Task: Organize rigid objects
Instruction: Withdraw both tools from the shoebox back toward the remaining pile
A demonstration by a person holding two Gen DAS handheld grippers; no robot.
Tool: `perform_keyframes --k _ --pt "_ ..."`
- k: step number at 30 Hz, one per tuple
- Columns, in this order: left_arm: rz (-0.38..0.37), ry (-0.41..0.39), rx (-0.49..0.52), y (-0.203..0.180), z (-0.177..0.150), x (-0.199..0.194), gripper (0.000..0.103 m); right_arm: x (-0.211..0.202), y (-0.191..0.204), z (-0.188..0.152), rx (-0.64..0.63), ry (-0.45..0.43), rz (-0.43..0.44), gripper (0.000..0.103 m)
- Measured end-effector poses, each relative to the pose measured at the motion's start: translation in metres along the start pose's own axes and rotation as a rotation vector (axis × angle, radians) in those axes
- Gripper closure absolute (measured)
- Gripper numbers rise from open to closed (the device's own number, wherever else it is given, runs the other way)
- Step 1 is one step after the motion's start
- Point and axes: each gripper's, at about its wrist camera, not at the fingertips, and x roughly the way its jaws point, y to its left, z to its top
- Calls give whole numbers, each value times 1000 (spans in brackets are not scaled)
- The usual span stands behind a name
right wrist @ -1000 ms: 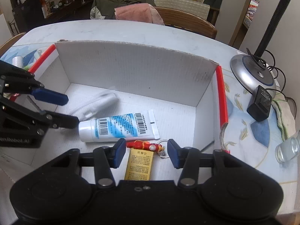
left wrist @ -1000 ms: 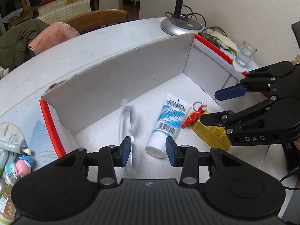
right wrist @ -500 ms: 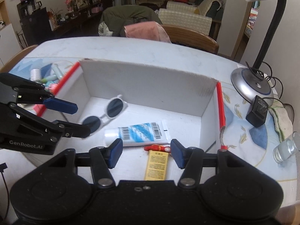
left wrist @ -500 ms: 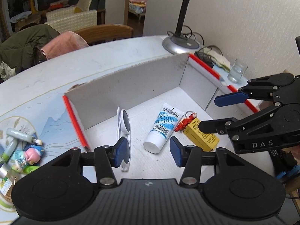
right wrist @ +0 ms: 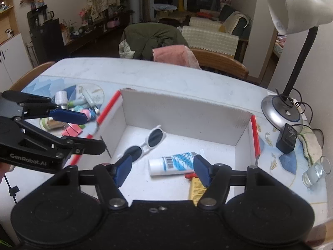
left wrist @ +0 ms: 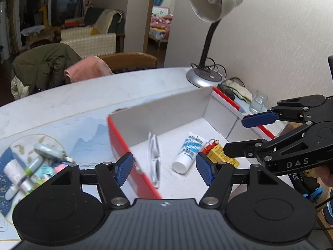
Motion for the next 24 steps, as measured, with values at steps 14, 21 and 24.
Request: perform_keyframes --k 14,21,24 --pt "24 -44 -20 71 -26 -67 24 -14 74 14 74 -64 -21 16" --pt "53 -45 -55 116 -42 -93 21 -11 118 18 106 -84 1 6" --pt "59 -44 -67 135 -49 -101 21 -7 137 20 108 -85 11 5"
